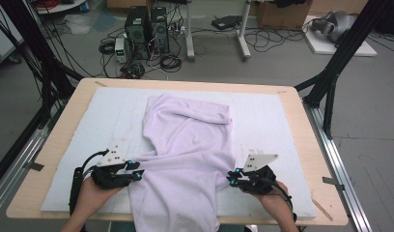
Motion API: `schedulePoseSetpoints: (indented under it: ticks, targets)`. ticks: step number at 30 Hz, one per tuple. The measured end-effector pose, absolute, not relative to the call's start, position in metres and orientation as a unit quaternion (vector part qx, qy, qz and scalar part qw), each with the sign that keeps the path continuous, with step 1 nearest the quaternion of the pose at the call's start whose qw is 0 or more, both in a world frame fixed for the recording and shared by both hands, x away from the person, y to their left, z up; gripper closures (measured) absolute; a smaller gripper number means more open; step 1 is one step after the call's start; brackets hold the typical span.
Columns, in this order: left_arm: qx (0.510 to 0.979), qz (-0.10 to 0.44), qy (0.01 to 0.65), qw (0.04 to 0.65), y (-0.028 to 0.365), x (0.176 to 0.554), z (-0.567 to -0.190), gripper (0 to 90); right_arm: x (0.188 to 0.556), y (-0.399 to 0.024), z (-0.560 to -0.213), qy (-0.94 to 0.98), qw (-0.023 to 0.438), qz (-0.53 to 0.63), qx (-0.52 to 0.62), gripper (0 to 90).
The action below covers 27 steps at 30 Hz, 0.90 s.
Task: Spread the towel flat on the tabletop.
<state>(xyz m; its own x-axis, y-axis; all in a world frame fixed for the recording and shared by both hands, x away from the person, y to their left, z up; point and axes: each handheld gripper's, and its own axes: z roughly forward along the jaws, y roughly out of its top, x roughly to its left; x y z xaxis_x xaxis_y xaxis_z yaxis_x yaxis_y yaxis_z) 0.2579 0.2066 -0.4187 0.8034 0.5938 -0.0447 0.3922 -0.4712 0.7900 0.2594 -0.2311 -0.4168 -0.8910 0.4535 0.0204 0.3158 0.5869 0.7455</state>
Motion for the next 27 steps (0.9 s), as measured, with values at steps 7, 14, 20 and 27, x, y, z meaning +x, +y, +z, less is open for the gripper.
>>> schedulePoseSetpoints:
  ticks: [7, 14, 20, 27]
  targets:
    - [0.885, 0.101, 0.249, 0.381, 0.188, 0.235, -0.442, 52.3, 0.251, -0.201, -0.438, 0.899, 0.072, 0.379, 0.207, 60.6]
    - [0.863, 0.11, 0.267, 0.414, 0.191, 0.229, -0.447, 86.9, 0.252, -0.199, -0.446, 0.891, 0.073, 0.393, 0.216, 86.6]
    - [0.859, 0.13, 0.272, 0.415, 0.2, 0.223, -0.438, 87.8, 0.24, -0.215, -0.43, 0.892, 0.074, 0.395, 0.205, 87.1]
    - [0.854, 0.153, 0.269, 0.418, 0.218, 0.214, -0.414, 87.7, 0.217, -0.247, -0.396, 0.887, 0.087, 0.406, 0.202, 87.1]
